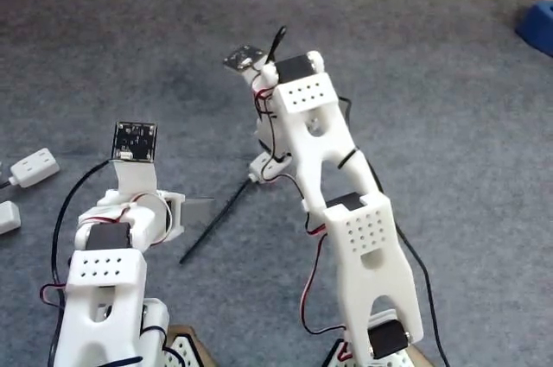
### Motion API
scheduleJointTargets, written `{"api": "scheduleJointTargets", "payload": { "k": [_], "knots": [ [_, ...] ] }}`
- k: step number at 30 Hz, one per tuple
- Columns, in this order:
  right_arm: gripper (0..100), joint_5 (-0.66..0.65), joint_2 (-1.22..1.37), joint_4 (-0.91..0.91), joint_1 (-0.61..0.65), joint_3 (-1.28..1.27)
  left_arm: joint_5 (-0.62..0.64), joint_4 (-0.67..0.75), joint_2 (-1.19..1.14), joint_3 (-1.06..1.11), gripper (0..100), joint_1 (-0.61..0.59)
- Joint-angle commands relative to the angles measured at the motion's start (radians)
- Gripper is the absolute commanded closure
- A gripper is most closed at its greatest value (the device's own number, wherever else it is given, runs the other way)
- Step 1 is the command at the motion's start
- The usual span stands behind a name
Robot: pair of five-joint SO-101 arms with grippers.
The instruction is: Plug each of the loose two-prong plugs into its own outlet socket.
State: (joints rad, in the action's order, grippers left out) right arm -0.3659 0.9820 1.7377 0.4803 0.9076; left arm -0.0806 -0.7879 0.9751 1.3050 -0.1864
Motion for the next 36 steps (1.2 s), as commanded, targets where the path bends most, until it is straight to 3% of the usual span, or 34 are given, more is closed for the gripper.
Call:
{"api": "scheduleJointTargets", "payload": {
  "k": [1,7,11,23,31,36],
  "knots": [
    [95.7,0.012,0.085,-0.013,-0.002,-0.012,-0.006,0.018,0.013,-0.005,56,-0.012],
    [85.1,0.011,0.085,-0.01,-0.002,-0.012,-0.006,0.018,0.013,-0.005,56,-0.012],
    [99.7,0.003,0.084,-0.015,-0.001,-0.01,-0.006,0.018,0.013,-0.005,56,-0.012],
    [99.0,-0.031,0.056,0.027,0.002,-0.01,-0.006,0.018,0.013,-0.004,56,-0.012],
    [98.6,0.048,-0.208,0.028,-0.001,-0.022,-0.006,0.018,0.013,-0.004,56,-0.01],
    [82.3,0.075,-0.378,0.028,0.008,-0.096,-0.006,0.018,0.013,-0.004,56,-0.008]
  ]
}}
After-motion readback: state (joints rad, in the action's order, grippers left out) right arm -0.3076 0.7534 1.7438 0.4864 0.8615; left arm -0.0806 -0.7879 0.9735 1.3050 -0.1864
